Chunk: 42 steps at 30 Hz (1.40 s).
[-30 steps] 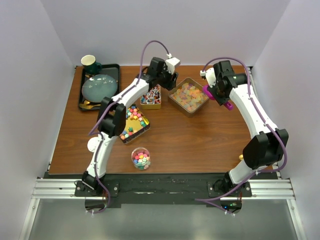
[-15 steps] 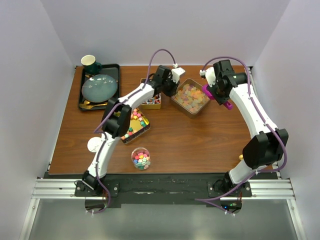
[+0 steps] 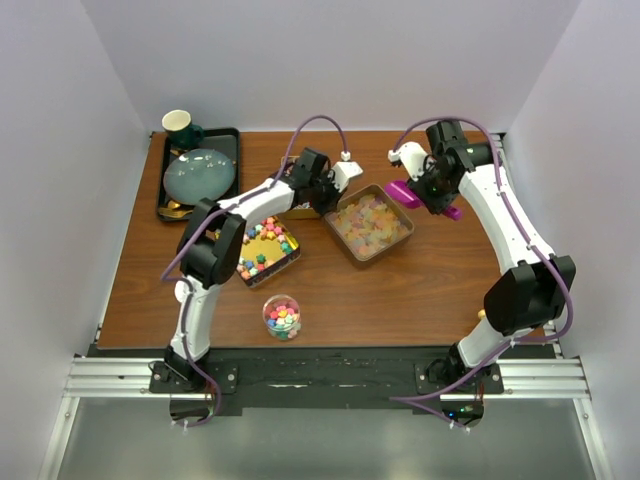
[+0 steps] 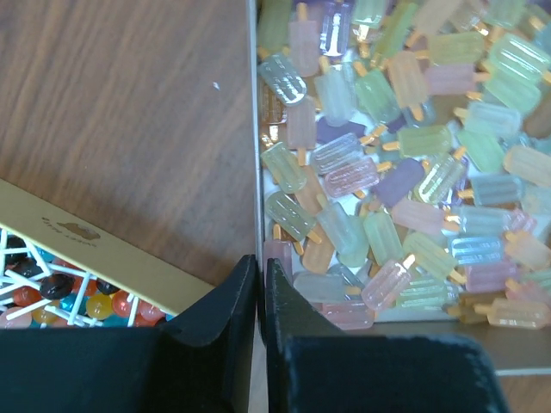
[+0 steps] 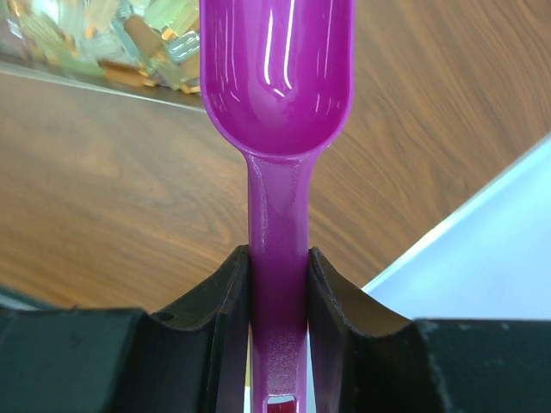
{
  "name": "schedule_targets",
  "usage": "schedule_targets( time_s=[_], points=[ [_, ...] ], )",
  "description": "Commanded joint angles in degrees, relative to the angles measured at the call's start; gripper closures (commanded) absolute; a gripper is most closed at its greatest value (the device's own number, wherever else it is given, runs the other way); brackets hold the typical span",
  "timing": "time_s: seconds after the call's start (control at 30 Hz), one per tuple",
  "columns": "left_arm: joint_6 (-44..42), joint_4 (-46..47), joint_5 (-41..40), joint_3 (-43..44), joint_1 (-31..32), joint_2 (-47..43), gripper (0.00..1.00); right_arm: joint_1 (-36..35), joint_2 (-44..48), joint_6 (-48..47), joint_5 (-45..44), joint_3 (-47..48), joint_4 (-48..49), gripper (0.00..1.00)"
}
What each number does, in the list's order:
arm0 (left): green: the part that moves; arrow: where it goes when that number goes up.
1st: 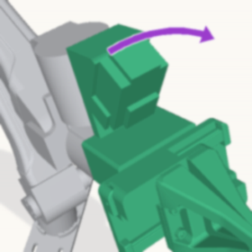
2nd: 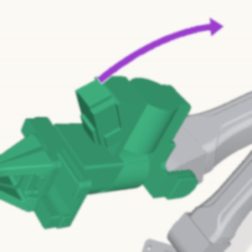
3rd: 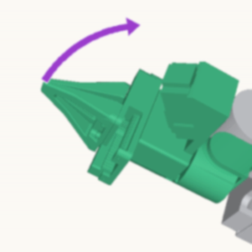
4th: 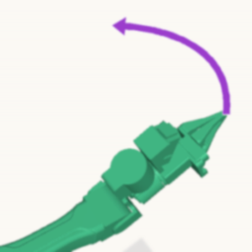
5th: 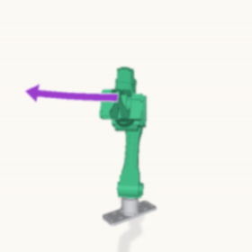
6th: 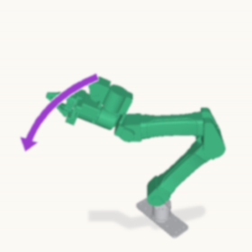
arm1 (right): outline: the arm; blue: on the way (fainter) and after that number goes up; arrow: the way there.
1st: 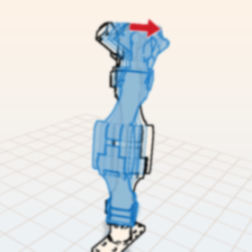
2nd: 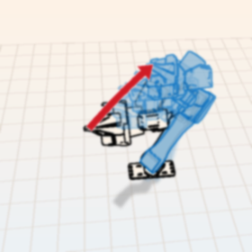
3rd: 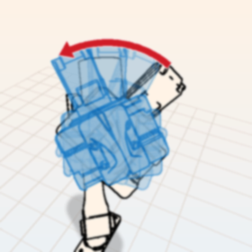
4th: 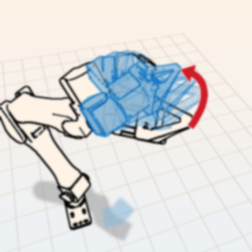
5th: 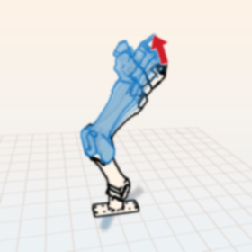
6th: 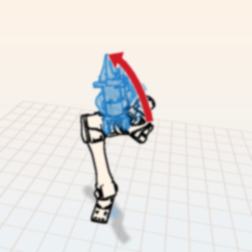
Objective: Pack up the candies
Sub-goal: Move the storage box to the center of the board, then scoop the fake candies from the storage box.
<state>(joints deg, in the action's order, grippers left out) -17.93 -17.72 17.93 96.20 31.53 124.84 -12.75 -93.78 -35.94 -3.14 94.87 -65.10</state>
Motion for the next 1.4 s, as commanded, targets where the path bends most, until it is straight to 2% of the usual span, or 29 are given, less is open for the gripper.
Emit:
schedule_targets(
  time_s=[0.0,0.17,0.23,0.3,0.33,0.4,0.43,0.47,0.53,0.57,0.63,0.67,0.73,0.9,0.97,1.07,1.1,1.2,1.37],
  points=[
    [-11.59,-0.92,6.58,-2.95,-1.03,-5.73,0.89,-0.87,3.68,-16.74,8.58,1.47,-6.08,1.0],
    [-17.82,0.31,11.5,-6.72,-2.35,-8.2,0.91,-1.84,6.67,-31.36,8.85,-1.79,-11.17,1.0],
    [-17.93,3.54,11.6,-8.31,-2.61,-9.52,0.89,-2.62,7.73,-35.85,7.28,-3.37,-11.37,1.0],
    [-18.1,4.61,13.88,-9.19,-2.88,-10.75,0.82,-3.76,7.73,-39.18,5.35,-3.47,-11.45,1.0],
    [-17.32,6.97,13.88,-9.54,-2.88,-11.62,0.74,-4.38,7.73,-40.16,4.64,-3.2,-11.89,1.0],
    [-11.1,11.71,12.4,-12.26,-3.66,-15.3,0.61,-6.31,7.38,-42.61,1.84,-2.59,-11.98,1.0],
    [-8.63,15.31,11.17,-13.14,-4.02,-16.63,0.5,-7.1,7.21,-43.67,0.51,-2.41,-12.15,1.0],
    [-4.08,15.95,9.42,-13.76,-4.45,-17.86,0.47,-7.89,6.77,-44.47,-0.98,-2.15,-11.98,1.0],
    [1.03,16.05,8.96,-14.63,-6.65,-21.29,0.42,-9.83,5.98,-47.72,-4.83,-1.36,-12.15,1.0],
    [7.24,16.05,8.44,-16.56,-7.53,-23.82,0.42,-10.44,5.45,-48.77,-6.34,-1.18,-11.63,1.0],
    [13.77,16.31,7.91,-19.72,-10.51,-26.47,0.41,-12.47,3.87,-50.1,-12.03,-1.09,-9.7,1.0],
    [19.2,16.66,7.47,-23.83,-11.48,-29.27,0.41,-12.91,3.08,-50.54,-13.55,-0.66,-8.39,1.0],
    [22.58,16.84,6.24,-27.98,-13.24,-31.84,0.41,-14.05,-0.17,-51.5,-16.97,1.45,-7.59,1.0],
    [27.16,14.82,5.27,-35.55,-14.56,-35.54,0.41,-15.54,-4.57,-57.46,-25.95,3.83,-1.27,1.0],
    [28.91,14.55,4.83,-38.0,-14.83,-36.06,0.45,-16.16,-5.36,-59.93,-28.05,3.92,1.28,1.0],
    [30.84,13.59,4.3,-40.3,-15.97,-36.07,0.54,-17.74,-6.59,-63.63,-30.52,3.31,3.13,1.0],
    [31.29,14.02,4.3,-41.0,-16.32,-36.33,0.61,-18.61,-6.59,-65.55,-32.27,2.35,3.92,1.0],
    [32.87,15.25,4.13,-43.38,-17.64,-37.03,0.69,-20.03,-6.42,-70.2,-34.56,-0.72,8.05,1.0],
    [33.66,15.78,7.28,-45.84,-17.99,-36.07,0.87,-21.52,-6.94,-75.84,-36.94,-4.6,13.33,1.0]
  ],
)
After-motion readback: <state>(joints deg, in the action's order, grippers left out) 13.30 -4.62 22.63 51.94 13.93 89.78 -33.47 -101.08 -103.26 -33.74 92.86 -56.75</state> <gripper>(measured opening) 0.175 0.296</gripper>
